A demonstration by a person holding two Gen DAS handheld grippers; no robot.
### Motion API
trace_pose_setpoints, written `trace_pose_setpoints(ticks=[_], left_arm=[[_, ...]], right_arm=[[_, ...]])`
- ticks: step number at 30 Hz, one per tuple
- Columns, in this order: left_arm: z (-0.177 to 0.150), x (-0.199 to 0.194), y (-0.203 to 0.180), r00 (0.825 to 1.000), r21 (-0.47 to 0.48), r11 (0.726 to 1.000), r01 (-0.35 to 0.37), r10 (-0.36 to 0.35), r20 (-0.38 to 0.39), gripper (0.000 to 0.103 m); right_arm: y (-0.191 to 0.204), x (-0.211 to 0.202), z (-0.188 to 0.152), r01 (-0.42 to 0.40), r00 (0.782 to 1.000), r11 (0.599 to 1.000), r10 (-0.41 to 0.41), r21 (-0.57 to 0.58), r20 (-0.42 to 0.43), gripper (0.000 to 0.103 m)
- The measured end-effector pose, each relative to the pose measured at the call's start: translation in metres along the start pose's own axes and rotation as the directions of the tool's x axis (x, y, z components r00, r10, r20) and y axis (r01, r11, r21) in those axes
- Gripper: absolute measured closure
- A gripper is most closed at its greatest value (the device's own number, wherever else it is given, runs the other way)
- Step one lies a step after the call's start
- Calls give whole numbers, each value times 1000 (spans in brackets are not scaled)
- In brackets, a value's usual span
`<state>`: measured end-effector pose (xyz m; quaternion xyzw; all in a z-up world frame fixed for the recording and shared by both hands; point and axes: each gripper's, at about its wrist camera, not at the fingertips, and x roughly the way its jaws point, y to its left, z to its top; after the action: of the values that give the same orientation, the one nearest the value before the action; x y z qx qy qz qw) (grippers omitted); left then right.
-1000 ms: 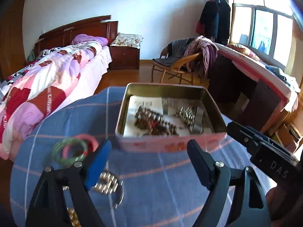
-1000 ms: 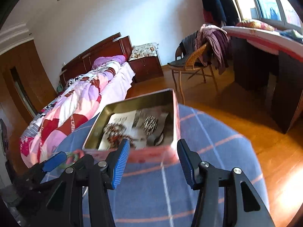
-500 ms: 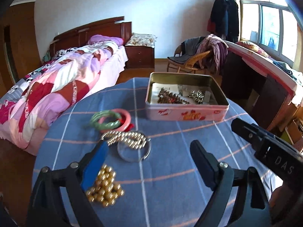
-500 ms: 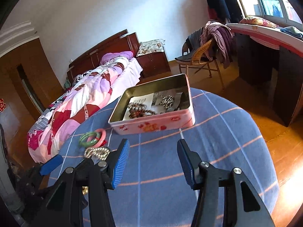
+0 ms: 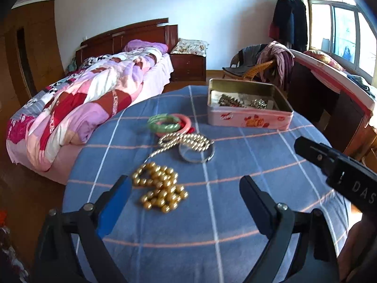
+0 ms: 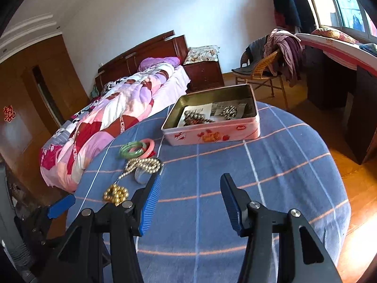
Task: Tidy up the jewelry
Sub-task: 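Move both tools back from the tin to the jewelry pile, then grasp the gold bead bracelet with the right tool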
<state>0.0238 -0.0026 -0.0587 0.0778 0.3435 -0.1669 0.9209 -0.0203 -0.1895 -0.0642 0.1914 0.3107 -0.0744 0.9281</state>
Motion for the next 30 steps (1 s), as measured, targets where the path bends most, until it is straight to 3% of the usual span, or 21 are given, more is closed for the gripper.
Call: trace_pose_setpoints(ticks=[5,11,20,30], left_arm=[[-16,-2,23,1000,-35,999,7,-8,-17,8],[-36,-2,66,999,-101,994,-42,38,-39,8],[-46,4,108,995,-166,982,-90,83,-50,8],[-45,3,129,993,-158,980,-119,115,-34,8]], right_arm=[[13,2,-10,-23,999,999,22,-36,-26,50],[28,19,-26,-66,993,995,57,-81,-102,50],[82,72,-32,-184,964,968,143,-173,-224,50],[139,137,-41,-201,936,938,99,-282,-337,50]])
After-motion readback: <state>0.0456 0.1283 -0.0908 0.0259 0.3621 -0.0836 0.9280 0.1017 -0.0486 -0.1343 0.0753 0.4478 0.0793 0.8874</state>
